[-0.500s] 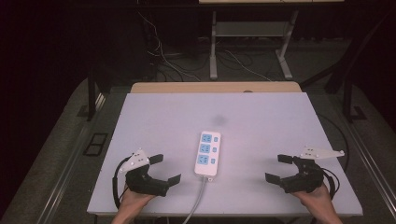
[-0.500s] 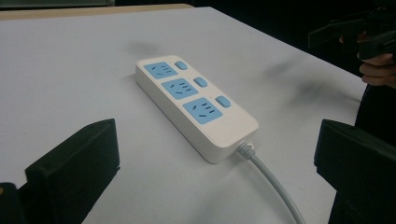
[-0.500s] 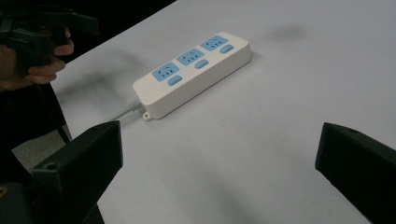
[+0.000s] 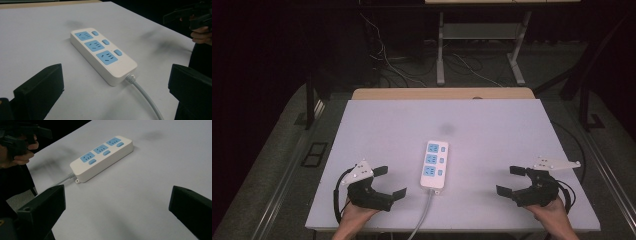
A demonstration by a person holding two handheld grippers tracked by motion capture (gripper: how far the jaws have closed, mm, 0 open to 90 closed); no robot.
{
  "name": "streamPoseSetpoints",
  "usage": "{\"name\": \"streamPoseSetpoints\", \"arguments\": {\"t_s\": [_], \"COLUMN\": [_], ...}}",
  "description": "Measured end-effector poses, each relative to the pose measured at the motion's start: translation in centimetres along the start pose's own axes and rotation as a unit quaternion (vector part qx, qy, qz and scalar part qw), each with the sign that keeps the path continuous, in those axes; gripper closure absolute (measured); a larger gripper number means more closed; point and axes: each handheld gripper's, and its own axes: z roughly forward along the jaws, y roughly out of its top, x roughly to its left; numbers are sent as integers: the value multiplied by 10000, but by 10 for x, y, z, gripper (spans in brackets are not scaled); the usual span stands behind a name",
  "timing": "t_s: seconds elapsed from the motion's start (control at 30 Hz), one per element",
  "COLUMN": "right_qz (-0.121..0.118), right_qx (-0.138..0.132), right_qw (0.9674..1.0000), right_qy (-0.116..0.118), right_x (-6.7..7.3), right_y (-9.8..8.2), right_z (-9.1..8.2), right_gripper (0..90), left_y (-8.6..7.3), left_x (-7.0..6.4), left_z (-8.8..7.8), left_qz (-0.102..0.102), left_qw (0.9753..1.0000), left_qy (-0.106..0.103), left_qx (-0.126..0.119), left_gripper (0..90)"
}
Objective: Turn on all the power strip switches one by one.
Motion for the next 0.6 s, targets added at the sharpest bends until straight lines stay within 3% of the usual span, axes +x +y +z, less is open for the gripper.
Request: {"name": "streamPoseSetpoints", "arguments": {"t_s": [0.6], "right_qz": [-31], "right_qx": [121], "right_qw": [9999], "right_qy": [10], "right_x": [0], "right_y": [-2], "right_z": [2], "right_gripper": [5], "left_y": [6], "left_x": [1], "left_z": [3], "left_qz": [100], "left_qw": [9995], "left_qy": [55], "left_qx": [295], "left_gripper": [0]}}
